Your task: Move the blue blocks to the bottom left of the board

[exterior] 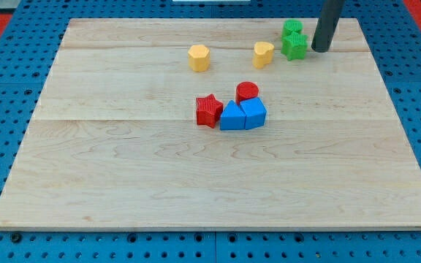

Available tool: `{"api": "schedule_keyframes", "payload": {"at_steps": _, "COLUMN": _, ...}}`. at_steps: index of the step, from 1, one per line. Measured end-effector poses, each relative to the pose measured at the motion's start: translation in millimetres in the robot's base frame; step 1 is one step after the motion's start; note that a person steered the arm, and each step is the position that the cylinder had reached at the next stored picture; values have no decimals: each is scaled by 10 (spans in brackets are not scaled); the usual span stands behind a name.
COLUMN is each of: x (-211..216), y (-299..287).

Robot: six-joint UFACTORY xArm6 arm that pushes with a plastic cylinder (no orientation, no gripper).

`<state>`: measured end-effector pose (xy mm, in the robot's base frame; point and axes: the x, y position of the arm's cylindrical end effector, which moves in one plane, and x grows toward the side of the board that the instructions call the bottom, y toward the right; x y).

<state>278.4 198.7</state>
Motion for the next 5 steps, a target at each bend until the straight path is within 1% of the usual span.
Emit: {"api": "schedule_keyframes", "payload": {"at_steps": 5, "x": 0, "y": 19}}
